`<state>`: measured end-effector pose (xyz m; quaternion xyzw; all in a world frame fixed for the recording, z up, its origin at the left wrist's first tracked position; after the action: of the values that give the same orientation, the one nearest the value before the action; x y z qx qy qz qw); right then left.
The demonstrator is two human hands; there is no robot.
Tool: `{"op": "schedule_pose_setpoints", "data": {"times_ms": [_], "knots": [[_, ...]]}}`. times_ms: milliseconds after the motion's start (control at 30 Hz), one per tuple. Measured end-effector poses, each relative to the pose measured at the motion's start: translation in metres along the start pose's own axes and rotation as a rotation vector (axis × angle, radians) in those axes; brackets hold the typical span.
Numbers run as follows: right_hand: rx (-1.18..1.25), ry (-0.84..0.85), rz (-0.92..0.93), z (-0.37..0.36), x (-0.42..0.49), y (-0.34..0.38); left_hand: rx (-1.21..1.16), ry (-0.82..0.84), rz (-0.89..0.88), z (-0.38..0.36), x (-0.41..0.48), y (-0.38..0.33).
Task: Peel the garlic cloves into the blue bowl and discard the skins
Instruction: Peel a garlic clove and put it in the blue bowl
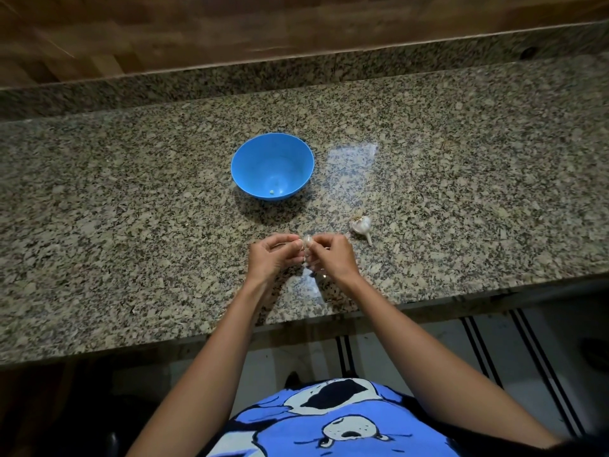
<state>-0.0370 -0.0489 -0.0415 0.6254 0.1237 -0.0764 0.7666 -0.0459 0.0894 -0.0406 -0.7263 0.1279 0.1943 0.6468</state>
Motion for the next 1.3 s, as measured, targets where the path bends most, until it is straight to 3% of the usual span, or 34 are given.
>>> {"op": "schedule_pose_setpoints", "data": {"times_ms": [200, 300, 433, 567, 867, 1000, 1167, 1300], "knots": [[-0.105, -0.125, 0.015, 0.009, -0.001, -0.002, -0.241, 0.042, 0.095, 0.002, -0.002, 0.005], [-0.280, -0.116, 0.066, 0.008, -0.001, -0.002, -0.293, 0.046, 0.105, 0.002, -0.002, 0.008], [-0.263, -0.079, 0.160, 0.003, -0.001, 0.001, -0.283, 0.029, 0.101, 0.003, -0.001, 0.012], [-0.215, -0.023, 0.173, 0.001, 0.000, 0.005, -0.169, 0.029, 0.046, 0.001, -0.001, 0.007], [0.050, 0.013, 0.020, 0.003, 0.006, 0.001, 0.333, 0.055, -0.231, 0.000, 0.001, -0.008], [0.042, 0.052, -0.006, 0.006, 0.007, 0.002, 0.439, 0.029, -0.300, -0.001, 0.000, -0.011], [-0.018, 0.054, 0.010, 0.010, 0.007, 0.004, 0.378, 0.043, -0.260, -0.003, -0.002, -0.010], [0.003, 0.072, 0.029, 0.006, 0.004, 0.007, 0.037, 0.072, -0.095, -0.002, -0.001, -0.005]]}}
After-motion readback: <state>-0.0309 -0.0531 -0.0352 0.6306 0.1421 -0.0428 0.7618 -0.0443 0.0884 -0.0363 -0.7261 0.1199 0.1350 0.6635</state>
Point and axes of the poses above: each hand's wrist, its own x-axis towards the middle knuckle, its own z-axis out of the back of the hand, y = z × x, the point moved 4 cm from there along x, towards the middle knuckle, and after that the axes turned 6 degrees about x, right-handed, at the moved point
